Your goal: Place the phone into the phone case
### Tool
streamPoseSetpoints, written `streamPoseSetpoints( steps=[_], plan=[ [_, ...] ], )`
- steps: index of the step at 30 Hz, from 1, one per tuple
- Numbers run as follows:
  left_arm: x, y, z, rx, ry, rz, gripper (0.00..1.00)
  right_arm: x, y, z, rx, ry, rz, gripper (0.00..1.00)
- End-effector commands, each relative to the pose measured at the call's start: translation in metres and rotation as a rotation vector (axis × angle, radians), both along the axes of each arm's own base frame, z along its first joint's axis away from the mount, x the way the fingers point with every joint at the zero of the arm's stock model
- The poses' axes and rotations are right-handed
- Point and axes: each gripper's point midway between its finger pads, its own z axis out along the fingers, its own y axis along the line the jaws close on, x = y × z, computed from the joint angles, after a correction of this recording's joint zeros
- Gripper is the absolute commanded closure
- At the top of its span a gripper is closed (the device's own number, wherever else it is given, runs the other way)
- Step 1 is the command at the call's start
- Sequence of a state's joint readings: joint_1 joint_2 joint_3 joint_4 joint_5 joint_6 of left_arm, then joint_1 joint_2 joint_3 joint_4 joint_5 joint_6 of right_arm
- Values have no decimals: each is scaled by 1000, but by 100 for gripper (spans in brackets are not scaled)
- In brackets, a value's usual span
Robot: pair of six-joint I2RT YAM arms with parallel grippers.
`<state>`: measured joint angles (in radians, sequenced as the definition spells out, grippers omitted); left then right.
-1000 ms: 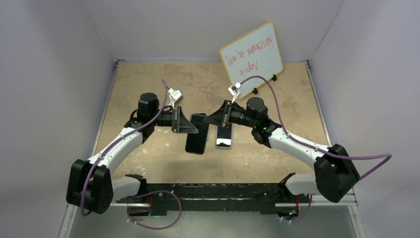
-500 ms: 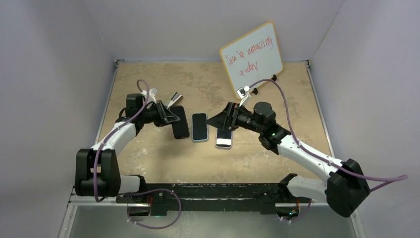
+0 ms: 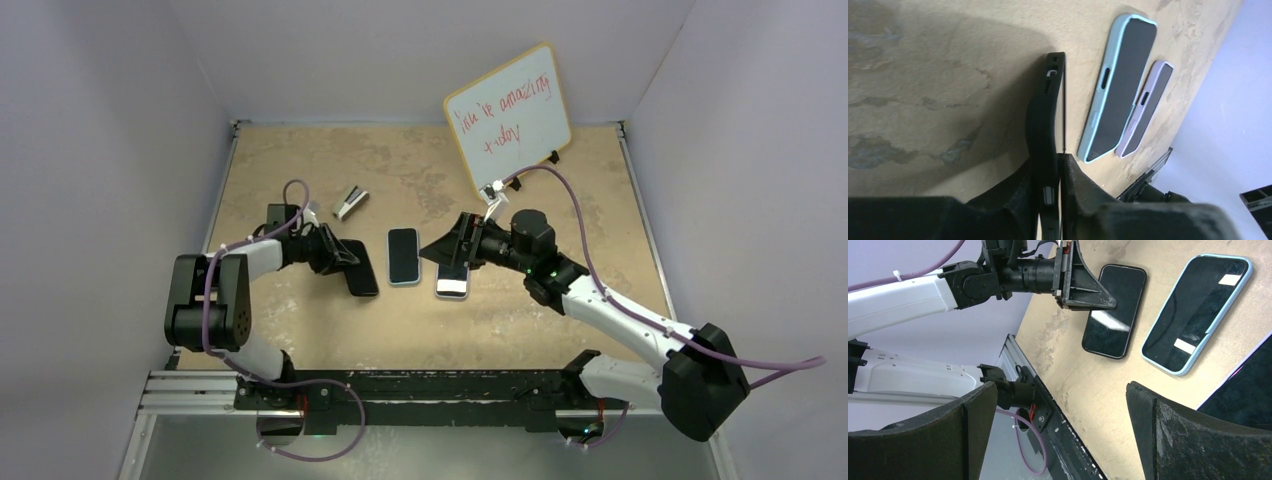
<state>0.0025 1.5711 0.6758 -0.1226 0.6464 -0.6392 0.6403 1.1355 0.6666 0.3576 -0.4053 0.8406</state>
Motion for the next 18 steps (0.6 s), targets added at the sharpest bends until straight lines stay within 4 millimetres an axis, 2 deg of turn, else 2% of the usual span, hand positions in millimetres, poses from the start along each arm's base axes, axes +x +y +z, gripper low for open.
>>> streamPoseSetpoints(
  steps=[1,4,8,9,12,13,18],
  plan=[
    [1,23,-16,101,45,50,68,1,-3,8,6,-41,-11,1],
    [1,32,-16,166,63,55,55,0,-2,7,1,-38,-1,1],
    [3,51,-5,282,47,82,47,0,-6,-5,-35,-17,-18,1],
    [5,54,0,300,25,88,42,1,-7,-10,-44,2,-32,1],
    [11,56,23,314,-64,90,21,6,-18,-23,-99,35,-102,1],
    [13,55,33,313,-95,81,17,7,-23,-27,-126,48,-125,1],
    [16,37,87,290,-258,-10,12,16,-51,-29,-230,58,-272,1]
  ],
)
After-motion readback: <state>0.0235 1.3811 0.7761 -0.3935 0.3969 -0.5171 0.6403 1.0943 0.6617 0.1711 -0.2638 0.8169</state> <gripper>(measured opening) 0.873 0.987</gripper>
